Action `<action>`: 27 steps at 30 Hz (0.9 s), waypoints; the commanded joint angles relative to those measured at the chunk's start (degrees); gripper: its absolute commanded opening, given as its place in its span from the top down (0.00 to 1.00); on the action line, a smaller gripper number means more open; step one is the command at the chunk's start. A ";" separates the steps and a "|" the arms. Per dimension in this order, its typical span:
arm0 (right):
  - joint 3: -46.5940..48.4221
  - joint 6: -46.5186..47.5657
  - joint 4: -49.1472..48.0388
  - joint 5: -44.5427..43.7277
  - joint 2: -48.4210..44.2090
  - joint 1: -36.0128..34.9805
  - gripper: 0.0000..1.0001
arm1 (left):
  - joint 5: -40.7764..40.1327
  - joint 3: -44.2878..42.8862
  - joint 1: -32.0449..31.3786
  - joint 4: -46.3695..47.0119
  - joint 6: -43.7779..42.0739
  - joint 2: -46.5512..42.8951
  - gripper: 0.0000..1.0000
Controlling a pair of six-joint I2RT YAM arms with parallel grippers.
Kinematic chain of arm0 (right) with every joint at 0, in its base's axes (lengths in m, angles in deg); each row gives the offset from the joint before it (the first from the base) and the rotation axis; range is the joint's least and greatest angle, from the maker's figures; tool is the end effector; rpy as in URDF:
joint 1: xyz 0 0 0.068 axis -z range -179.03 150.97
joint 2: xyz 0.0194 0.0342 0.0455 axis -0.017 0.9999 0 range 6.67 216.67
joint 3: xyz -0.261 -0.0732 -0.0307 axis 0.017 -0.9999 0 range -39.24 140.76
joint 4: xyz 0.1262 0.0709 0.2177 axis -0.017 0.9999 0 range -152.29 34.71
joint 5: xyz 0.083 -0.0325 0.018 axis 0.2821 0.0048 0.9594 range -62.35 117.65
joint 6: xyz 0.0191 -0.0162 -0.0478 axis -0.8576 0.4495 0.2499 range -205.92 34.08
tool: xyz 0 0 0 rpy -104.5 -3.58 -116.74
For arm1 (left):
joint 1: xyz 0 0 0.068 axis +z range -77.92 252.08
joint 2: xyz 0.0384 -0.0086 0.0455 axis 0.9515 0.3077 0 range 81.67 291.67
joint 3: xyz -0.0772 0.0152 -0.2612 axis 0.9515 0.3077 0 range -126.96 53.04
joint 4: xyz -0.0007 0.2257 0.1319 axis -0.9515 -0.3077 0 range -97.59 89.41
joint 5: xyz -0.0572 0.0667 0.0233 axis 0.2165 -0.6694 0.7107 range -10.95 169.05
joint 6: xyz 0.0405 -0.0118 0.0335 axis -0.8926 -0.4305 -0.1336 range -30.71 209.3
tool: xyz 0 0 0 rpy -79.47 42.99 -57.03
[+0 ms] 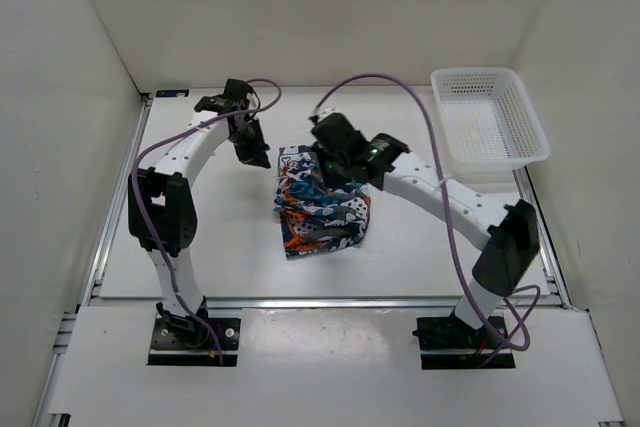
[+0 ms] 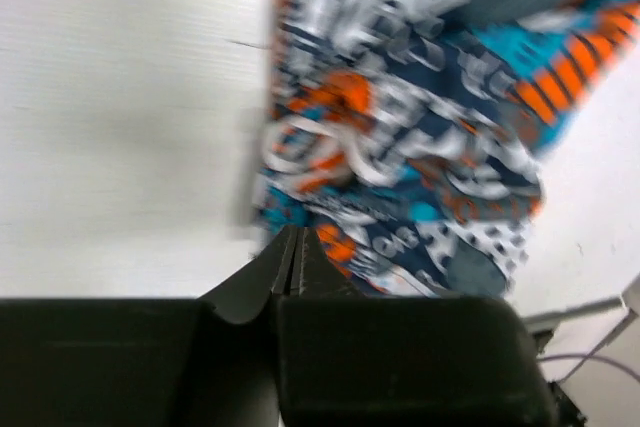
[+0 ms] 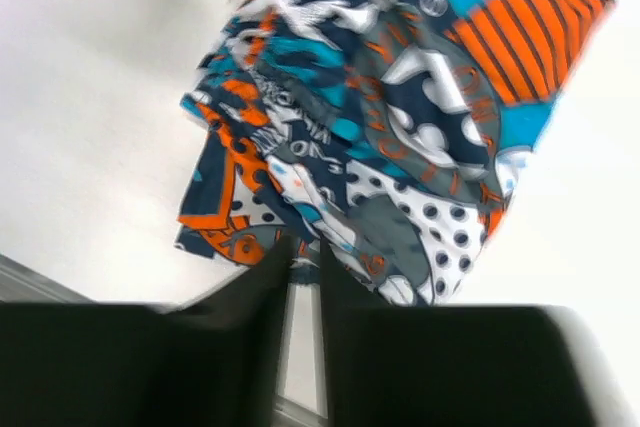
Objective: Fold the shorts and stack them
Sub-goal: Fold the shorts
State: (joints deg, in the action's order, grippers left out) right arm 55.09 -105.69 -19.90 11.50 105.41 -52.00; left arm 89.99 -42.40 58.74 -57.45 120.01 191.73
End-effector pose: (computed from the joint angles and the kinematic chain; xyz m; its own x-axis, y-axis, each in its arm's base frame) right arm 0.2386 0.2998 0.3365 -0.6338 -0.3008 -0.7126 -0.4654 0.8842 0.0406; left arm 0.3850 -0.0982 0.2544 -0.9389 -0.2928 -0.1810 -0.2262 0.9211 -0.3169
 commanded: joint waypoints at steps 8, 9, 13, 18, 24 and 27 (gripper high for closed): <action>-21.10 -7.56 -9.87 12.72 -1.37 11.57 0.98 | 2.16 0.78 -8.54 2.28 -0.93 5.14 0.89; -22.33 -7.56 -10.39 11.93 -0.66 12.36 0.98 | 2.16 1.30 -8.54 2.89 -0.93 6.21 0.89; -29.01 -9.15 -13.91 8.59 3.29 12.36 1.00 | 0.93 2.71 -8.54 3.51 -1.45 9.12 0.89; -28.06 -10.28 -13.22 6.57 3.58 12.36 1.00 | 0.40 3.33 -8.54 3.51 -2.51 8.60 0.89; -21.12 -9.67 -7.68 2.70 -4.60 12.36 1.00 | 1.01 1.67 -8.54 2.90 -3.03 4.47 0.89; -15.50 -7.83 -7.67 1.38 -1.38 13.59 1.00 | 1.01 -1.75 -8.54 1.84 -2.51 3.67 0.89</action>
State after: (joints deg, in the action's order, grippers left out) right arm 33.93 -114.96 -27.70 16.14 104.34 -39.52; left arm 91.65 -39.95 50.06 -55.79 117.87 201.22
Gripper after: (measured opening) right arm 0.002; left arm 0.121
